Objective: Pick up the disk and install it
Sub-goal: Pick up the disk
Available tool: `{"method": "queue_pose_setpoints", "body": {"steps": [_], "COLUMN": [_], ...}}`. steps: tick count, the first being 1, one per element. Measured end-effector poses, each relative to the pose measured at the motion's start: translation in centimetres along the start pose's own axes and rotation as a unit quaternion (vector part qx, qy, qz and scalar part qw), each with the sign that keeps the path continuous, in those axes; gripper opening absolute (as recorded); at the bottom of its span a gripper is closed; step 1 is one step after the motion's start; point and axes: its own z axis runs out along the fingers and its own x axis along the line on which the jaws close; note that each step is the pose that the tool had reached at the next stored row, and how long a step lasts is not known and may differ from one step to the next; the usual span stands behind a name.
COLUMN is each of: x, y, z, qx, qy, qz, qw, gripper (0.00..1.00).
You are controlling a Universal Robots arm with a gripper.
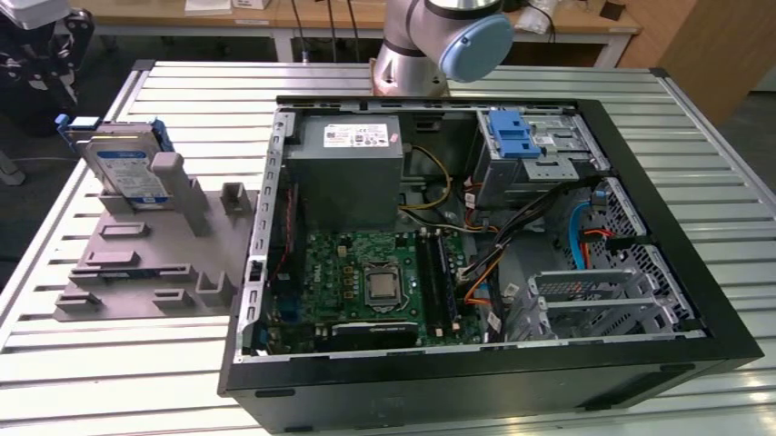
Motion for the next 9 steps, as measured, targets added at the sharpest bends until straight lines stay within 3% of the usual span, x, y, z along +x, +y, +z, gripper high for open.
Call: {"method": "queue_pose_setpoints", "body": {"steps": [9], "x": [0.00], "y": [0.00], "z": [0.00], "qx": [0.0002], "qy": [0.0017], "qz": [-0.040], "qw": [0.9992], "gripper": [0.11]}}
